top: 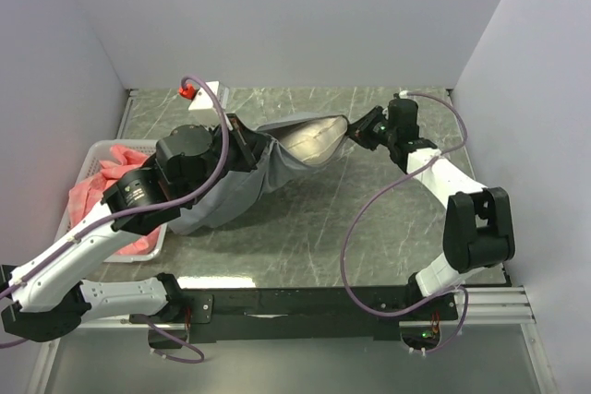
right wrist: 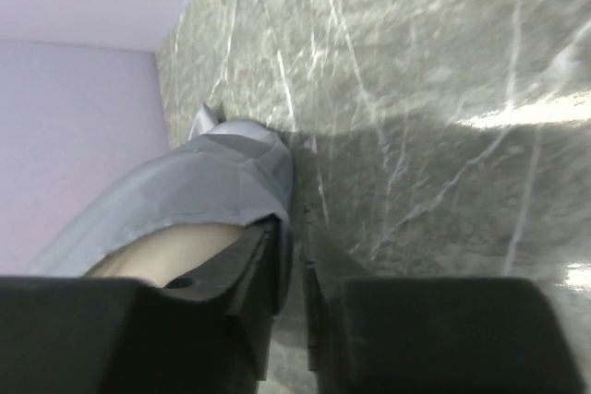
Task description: Put the pillow into the pillowcase
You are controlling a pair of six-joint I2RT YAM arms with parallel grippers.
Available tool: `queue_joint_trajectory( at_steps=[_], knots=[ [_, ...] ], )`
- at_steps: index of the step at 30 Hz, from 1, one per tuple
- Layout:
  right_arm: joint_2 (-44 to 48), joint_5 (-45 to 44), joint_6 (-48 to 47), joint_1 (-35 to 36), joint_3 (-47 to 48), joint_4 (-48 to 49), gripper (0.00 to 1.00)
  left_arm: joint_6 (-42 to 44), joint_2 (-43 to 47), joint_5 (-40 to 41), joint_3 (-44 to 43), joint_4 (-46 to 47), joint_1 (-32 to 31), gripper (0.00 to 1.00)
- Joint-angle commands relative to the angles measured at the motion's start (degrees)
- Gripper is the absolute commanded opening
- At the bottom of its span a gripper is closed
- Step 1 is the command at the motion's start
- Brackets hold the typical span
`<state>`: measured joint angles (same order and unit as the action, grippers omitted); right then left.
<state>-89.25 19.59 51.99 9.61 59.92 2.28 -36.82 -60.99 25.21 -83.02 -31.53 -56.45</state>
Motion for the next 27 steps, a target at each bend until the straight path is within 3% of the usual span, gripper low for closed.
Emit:
queue_joint_trajectory(
  at_steps=[1,3,9,13,19,23,25,27],
  knots=[
    [-1.01,0.44,-0.31,1.47,3.71,-0.17,0.10,1.84,1.67,2.30,-4.69,3.67,0.46,0.02],
    [-0.05,-0.51,-0.22,1.38,4.85,-1.75,0.00,2.62,1.58,2.82,-5.83,3.23,0.46,0.02],
    [9.26,-5.53,0.30,-1.51,15.74,-13.35,0.00,8.06,0.00,6.07,-12.95,5.76,0.37,0.01],
    [15.24,-8.51,1.80,-5.29,29.93,-20.98,0.00,12.38,-2.11,8.88,-17.86,9.29,0.46,0.01],
    [15.43,-13.35,1.36,-6.88,50.87,-27.33,0.00,20.37,-4.84,12.40,-23.67,18.05,0.55,0.01],
    [13.76,-15.81,2.07,-7.58,57.75,-27.07,0.00,27.04,-7.82,15.30,-27.26,21.42,0.98,0.03],
    [13.93,-17.21,2.24,-7.67,57.94,-24.45,0.00,28.64,-8.96,12.86,-28.68,21.25,2.82,0.04],
    [13.58,-19.14,2.50,-7.76,58.29,-22.94,0.00,29.96,-11.33,2.89,-32.80,16.70,4.84,0.04]
  ],
)
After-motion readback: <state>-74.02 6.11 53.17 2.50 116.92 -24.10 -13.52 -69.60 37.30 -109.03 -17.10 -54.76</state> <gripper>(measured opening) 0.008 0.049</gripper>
